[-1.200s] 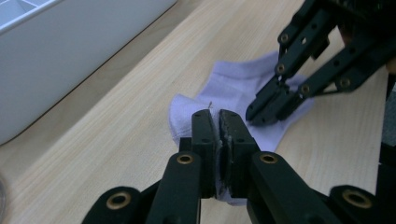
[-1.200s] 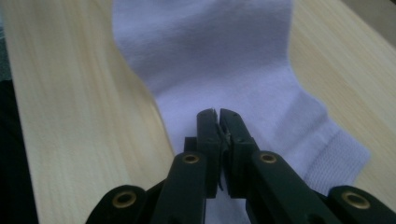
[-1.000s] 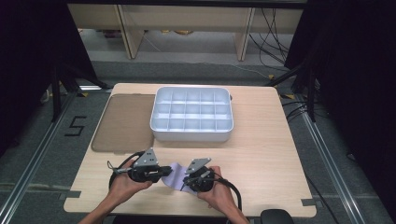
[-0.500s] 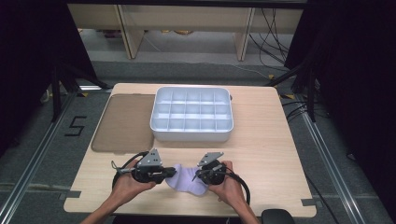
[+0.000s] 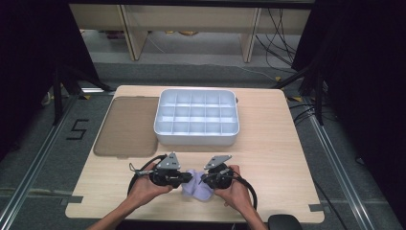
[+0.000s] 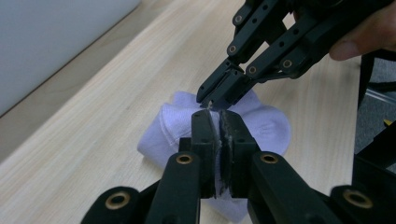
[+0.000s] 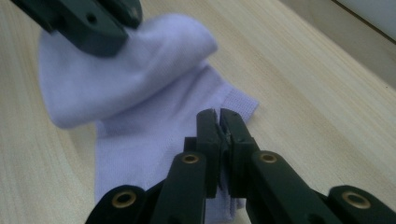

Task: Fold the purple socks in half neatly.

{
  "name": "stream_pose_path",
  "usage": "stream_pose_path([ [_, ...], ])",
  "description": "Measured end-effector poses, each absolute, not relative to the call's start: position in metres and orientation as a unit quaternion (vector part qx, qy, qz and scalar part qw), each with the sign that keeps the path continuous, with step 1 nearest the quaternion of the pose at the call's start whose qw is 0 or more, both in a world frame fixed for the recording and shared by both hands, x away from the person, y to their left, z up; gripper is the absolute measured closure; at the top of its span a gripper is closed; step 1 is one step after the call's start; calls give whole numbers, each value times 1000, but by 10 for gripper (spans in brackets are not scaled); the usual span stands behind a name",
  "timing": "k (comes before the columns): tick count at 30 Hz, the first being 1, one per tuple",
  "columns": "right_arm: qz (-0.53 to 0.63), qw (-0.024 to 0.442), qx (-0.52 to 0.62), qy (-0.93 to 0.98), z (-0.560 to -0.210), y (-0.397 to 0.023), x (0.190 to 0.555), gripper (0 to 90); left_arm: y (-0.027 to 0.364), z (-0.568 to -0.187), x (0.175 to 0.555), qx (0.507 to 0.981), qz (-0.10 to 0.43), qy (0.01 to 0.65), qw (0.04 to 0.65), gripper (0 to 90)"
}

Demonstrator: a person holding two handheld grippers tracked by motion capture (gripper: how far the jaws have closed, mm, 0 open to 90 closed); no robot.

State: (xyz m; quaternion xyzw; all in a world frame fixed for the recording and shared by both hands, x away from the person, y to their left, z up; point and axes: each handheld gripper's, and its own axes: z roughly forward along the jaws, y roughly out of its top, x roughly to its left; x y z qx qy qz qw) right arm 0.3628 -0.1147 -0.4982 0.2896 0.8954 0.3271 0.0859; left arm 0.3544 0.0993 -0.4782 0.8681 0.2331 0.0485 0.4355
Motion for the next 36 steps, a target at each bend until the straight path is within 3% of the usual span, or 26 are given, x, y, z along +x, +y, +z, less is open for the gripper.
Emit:
stream_pose_path([
  [9,325,90,304,891,-484,-134,357,869,93,-484,355,872,47,233,427,843],
  [18,314,87,319,890,-494,-131,358,870,80,-490,357,877,42,228,421,837],
  [27,334,102,319,881,-486,-144,361,865,78,-489,357,868,28,229,440,751],
  [36,343,103,316,878,-483,-148,363,865,81,-478,356,852,25,236,466,755],
])
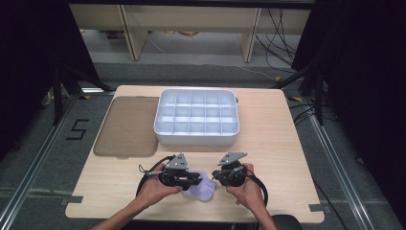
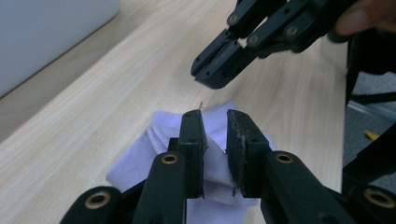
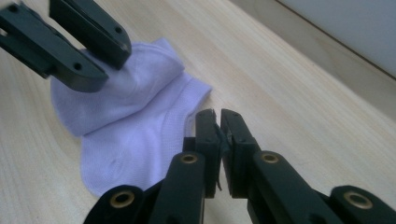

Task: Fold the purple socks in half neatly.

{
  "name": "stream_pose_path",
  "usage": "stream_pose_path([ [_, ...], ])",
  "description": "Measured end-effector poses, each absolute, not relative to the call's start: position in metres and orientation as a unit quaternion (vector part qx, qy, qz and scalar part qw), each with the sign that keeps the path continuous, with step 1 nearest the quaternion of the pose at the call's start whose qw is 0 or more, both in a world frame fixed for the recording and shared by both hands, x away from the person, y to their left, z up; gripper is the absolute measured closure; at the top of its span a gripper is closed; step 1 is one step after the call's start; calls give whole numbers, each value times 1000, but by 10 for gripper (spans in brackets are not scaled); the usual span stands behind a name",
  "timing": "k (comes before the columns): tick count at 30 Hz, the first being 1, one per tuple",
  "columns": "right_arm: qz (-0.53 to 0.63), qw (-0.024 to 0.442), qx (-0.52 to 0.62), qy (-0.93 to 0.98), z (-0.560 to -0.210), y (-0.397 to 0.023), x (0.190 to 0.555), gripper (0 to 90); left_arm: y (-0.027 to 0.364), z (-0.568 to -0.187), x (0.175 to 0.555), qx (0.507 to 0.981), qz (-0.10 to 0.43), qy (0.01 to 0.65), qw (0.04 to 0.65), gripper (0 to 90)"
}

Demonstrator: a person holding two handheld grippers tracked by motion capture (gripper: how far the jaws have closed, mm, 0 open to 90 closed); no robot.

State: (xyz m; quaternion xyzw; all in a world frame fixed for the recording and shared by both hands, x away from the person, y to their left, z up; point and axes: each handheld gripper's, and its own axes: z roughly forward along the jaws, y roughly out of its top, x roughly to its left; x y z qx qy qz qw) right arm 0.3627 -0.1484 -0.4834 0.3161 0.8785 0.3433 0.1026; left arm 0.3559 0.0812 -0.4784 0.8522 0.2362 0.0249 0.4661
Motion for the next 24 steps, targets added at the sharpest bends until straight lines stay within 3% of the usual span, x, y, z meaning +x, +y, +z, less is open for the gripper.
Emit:
stream_pose_path([
  [6,346,93,320,877,-480,-154,363,860,100,-466,365,838,43,242,486,755],
  [11,360,102,343,862,-474,-158,360,860,114,-481,366,849,44,250,464,832],
  [17,377,95,320,864,-463,-157,356,861,105,-507,358,878,19,232,419,854],
  [24,389,77,307,865,-463,-137,350,869,97,-511,345,883,22,229,408,871],
])
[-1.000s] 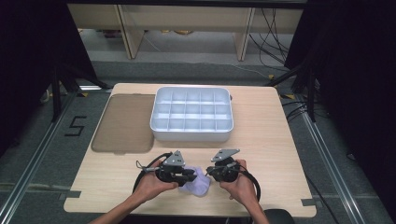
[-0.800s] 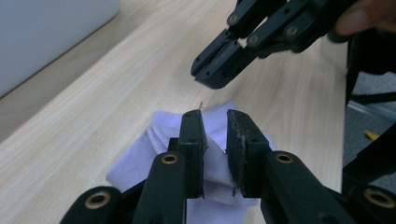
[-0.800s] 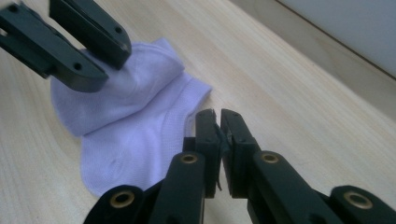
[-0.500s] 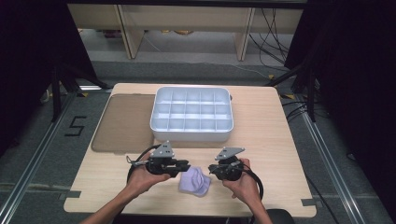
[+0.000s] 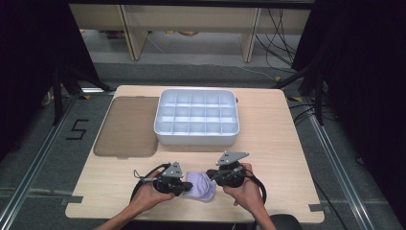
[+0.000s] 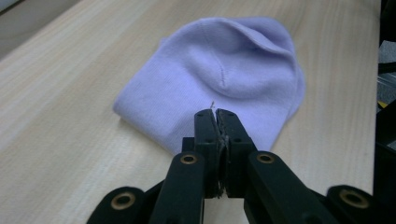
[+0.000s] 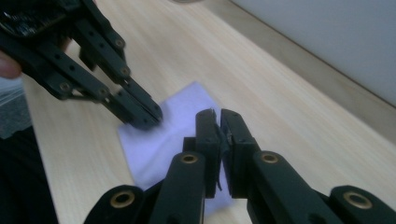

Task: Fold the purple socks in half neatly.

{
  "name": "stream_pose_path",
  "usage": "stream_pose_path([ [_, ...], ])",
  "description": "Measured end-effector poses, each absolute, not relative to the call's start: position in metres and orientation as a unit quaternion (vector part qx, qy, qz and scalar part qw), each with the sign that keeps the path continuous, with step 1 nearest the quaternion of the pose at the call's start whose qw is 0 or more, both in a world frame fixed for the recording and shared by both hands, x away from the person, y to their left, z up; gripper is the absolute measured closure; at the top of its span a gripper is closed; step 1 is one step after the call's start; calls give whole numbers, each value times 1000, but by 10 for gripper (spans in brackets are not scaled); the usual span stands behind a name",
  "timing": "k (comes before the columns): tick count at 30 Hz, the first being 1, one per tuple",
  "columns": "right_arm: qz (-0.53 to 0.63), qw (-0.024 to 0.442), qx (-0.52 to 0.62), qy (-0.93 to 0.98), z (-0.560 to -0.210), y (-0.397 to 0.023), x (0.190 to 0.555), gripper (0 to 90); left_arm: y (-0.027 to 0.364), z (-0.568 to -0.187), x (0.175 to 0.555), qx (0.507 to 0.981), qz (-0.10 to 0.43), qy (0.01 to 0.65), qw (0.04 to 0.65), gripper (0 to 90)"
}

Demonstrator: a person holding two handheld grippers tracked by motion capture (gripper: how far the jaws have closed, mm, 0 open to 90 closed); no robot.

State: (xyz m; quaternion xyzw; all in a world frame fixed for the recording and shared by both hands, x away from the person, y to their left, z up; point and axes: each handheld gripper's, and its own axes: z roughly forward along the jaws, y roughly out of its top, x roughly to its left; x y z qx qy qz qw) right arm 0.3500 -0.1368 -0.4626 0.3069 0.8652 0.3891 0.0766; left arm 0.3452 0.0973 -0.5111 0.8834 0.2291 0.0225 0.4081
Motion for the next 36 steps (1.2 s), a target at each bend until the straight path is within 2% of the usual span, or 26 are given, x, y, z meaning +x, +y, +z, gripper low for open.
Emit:
stream_pose_path([
  [6,394,64,291,870,-467,-112,354,884,94,-511,339,886,33,220,406,874],
  [9,357,64,284,887,-475,-104,357,900,95,-512,338,883,29,231,407,877],
  [12,284,111,298,904,-486,-110,360,900,94,-512,338,885,38,224,406,877],
  [14,293,99,316,897,-487,-119,362,900,94,-511,337,890,44,220,396,877],
  [16,272,122,313,901,-488,-124,363,900,94,-512,337,889,46,214,403,876],
  [19,291,114,328,891,-487,-128,361,900,93,-512,336,888,47,218,403,876],
  [22,334,118,291,889,-474,-130,357,900,94,-512,337,890,52,211,400,875],
  [24,350,112,293,882,-469,-129,351,900,94,-511,336,891,51,215,398,875],
  [27,344,77,287,891,-469,-123,341,890,94,-511,336,891,51,214,398,875],
  [29,345,77,281,892,-471,-122,340,891,93,-512,335,888,48,223,401,875],
  [36,292,45,318,901,-493,-135,341,897,92,-511,335,889,54,214,402,873],
])
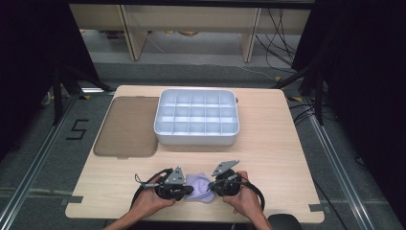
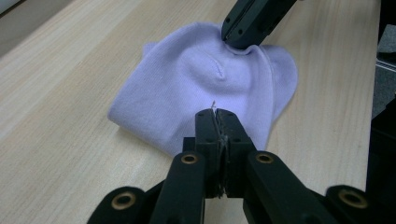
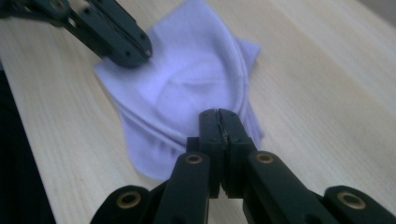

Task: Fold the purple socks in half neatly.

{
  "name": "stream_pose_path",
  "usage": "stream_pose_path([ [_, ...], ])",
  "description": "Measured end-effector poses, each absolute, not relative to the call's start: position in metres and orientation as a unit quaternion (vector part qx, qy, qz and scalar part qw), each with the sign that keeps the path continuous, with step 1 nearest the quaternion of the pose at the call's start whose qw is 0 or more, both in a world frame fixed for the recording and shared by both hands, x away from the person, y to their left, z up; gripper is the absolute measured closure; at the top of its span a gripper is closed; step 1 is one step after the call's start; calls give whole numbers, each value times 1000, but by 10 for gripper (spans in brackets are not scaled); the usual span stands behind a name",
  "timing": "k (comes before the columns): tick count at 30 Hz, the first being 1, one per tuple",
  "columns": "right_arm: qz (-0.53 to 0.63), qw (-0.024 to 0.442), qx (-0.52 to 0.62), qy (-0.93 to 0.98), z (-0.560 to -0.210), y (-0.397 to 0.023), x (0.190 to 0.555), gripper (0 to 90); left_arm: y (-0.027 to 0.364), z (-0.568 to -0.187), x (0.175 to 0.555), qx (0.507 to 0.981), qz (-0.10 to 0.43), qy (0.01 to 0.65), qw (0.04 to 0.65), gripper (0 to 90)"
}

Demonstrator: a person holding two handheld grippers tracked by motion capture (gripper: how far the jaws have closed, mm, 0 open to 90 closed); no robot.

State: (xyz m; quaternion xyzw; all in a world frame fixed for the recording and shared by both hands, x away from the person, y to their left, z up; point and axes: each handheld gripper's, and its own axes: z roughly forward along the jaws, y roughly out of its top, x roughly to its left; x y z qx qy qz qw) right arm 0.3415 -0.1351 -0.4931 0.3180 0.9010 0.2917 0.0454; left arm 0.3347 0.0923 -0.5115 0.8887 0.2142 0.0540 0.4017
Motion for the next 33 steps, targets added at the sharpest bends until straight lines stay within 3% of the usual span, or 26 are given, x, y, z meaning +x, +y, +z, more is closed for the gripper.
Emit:
stream_pose_path([
  [10,289,44,325,899,-492,-135,342,897,93,-505,356,877,87,228,413,871],
  [25,303,47,311,899,-489,-137,343,882,95,-511,363,879,83,238,405,874],
  [29,317,54,302,897,-481,-138,342,876,98,-505,357,867,69,252,425,864],
  [33,326,64,297,895,-479,-137,341,874,99,-500,332,871,60,226,433,859],
])
